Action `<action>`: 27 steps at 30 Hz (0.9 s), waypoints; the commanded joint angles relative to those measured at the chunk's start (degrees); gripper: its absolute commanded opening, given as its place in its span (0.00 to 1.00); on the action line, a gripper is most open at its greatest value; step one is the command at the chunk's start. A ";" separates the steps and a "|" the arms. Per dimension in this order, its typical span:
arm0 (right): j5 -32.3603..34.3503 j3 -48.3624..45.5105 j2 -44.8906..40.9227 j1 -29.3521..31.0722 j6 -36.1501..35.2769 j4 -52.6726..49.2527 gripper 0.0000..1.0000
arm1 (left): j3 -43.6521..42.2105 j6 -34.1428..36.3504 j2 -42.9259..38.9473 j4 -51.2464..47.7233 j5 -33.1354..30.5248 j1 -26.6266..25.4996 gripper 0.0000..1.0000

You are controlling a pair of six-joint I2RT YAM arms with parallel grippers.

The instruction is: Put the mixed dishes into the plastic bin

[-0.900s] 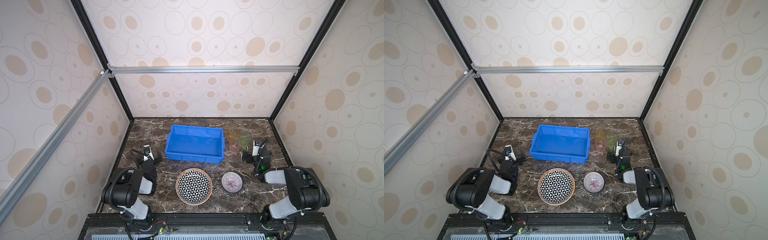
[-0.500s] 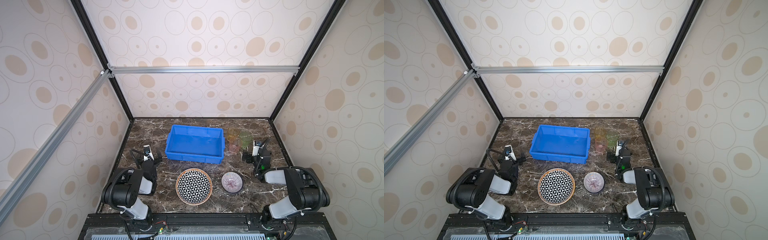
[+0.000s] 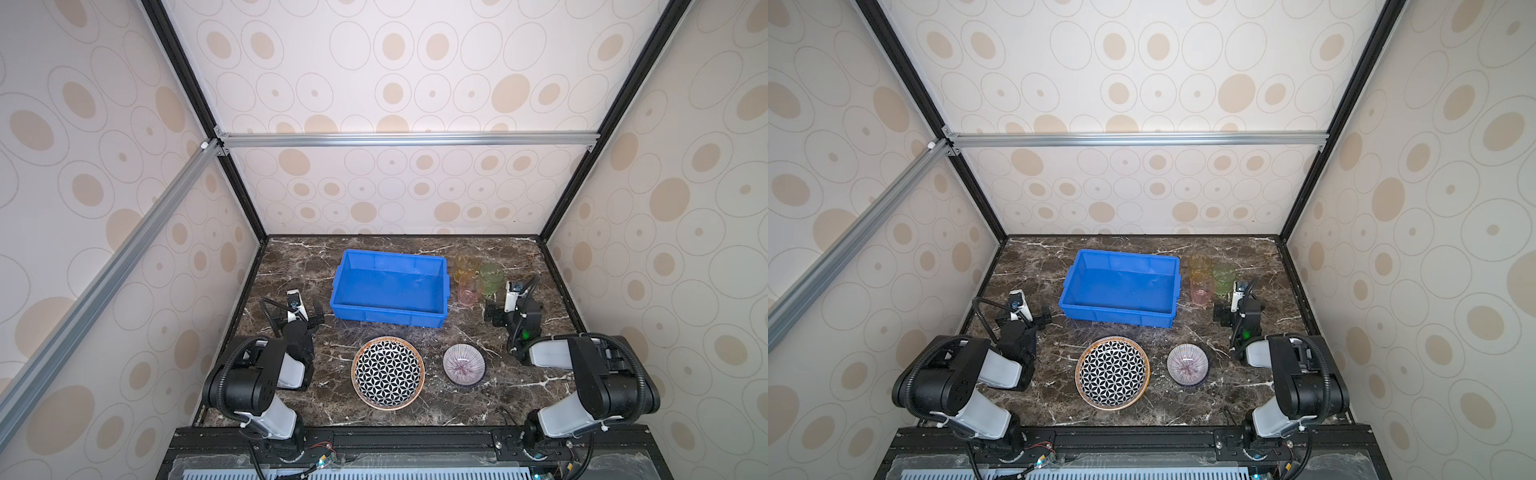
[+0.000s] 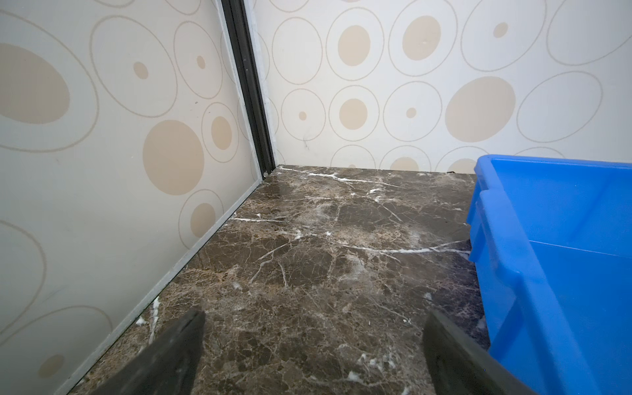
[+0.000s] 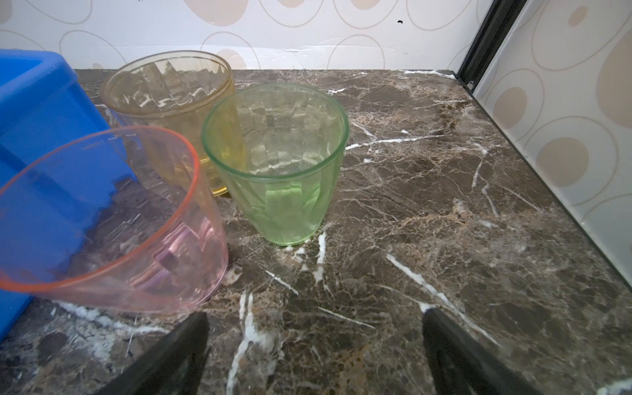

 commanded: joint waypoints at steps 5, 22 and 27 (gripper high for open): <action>-0.25 0.84 -0.05 -0.21 -0.91 0.21 1.00 | 1.19 -0.31 -0.14 0.24 -0.59 0.42 0.99; -0.75 1.65 -1.41 -0.13 -0.97 -2.51 1.00 | 1.18 0.23 -1.48 -0.62 -0.02 0.28 0.99; -1.26 3.48 -3.65 -0.11 -1.24 -7.52 1.00 | 1.69 0.60 -4.96 -4.54 0.16 0.13 0.99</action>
